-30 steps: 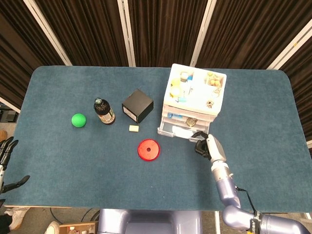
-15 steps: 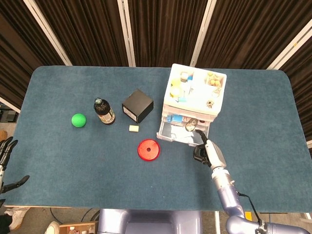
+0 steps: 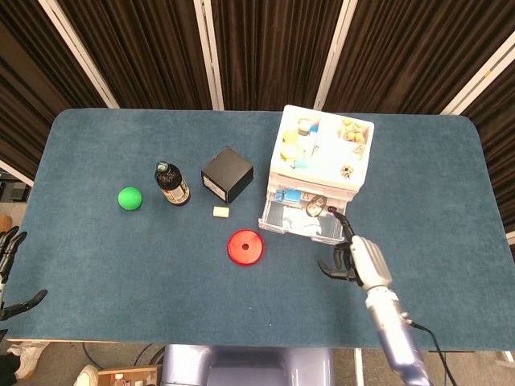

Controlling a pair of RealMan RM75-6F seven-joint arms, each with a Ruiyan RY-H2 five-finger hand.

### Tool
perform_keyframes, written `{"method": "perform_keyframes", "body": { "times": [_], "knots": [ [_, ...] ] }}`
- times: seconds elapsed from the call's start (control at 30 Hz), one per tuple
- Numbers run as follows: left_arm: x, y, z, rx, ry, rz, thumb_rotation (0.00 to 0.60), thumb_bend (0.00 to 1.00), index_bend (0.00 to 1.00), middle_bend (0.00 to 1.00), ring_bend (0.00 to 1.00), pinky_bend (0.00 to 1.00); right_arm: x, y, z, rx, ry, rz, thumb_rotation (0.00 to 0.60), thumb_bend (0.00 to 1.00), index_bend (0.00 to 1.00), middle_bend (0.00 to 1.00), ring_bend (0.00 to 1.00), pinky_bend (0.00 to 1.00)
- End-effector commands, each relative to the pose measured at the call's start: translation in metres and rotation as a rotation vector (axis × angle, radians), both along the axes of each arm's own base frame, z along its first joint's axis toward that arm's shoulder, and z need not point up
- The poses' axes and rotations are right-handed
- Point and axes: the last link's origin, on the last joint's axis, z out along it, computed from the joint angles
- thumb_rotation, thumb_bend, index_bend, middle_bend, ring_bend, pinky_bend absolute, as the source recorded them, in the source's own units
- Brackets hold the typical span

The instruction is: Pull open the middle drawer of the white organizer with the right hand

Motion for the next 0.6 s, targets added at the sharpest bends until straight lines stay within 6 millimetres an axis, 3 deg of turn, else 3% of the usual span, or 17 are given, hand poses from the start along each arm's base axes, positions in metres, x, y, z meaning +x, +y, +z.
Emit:
{"method": "perform_keyframes", "body": {
  "times": [0.03,0.17,0.2,0.27,0.37,0.6],
  "knots": [
    [0.0,-0.001,0.0,0.006,0.005,-0.003,0.6,0.03,0.02,0.0,0.0,0.0,-0.012,0.026,0.032,-0.057,0.101,0.031,0.6,0.06,0.0,0.46,0.53,0.76],
    [0.001,-0.003,0.0,0.011,0.018,-0.004,0.6,0.03,0.03,0.0,0.0,0.0,-0.031,0.041,0.051,-0.096,0.2,0.077,0.6,0.05,0.0,0.17,0.25,0.49],
    [0.0,-0.004,0.001,0.013,0.029,0.0,0.6,0.03,0.03,0.0,0.0,0.0,-0.051,0.048,0.064,-0.137,0.334,0.104,0.6,0.05,0.0,0.13,0.2,0.45],
    [0.0,-0.005,0.0,0.012,0.044,0.01,0.6,0.03,0.03,0.0,0.0,0.0,-0.073,0.061,0.074,-0.183,0.438,0.141,0.6,0.05,0.0,0.03,0.08,0.33],
    [0.0,-0.007,0.0,0.01,0.064,0.025,0.6,0.02,0.03,0.0,0.0,0.0,-0.101,0.075,0.08,-0.224,0.517,0.16,0.6,0.05,0.0,0.0,0.0,0.17],
    [-0.001,-0.007,0.0,0.006,0.103,0.038,0.6,0.02,0.01,0.0,0.0,0.0,-0.134,0.089,0.084,-0.269,0.614,0.168,0.6,0.05,0.0,0.0,0.0,0.1]
  ]
}}
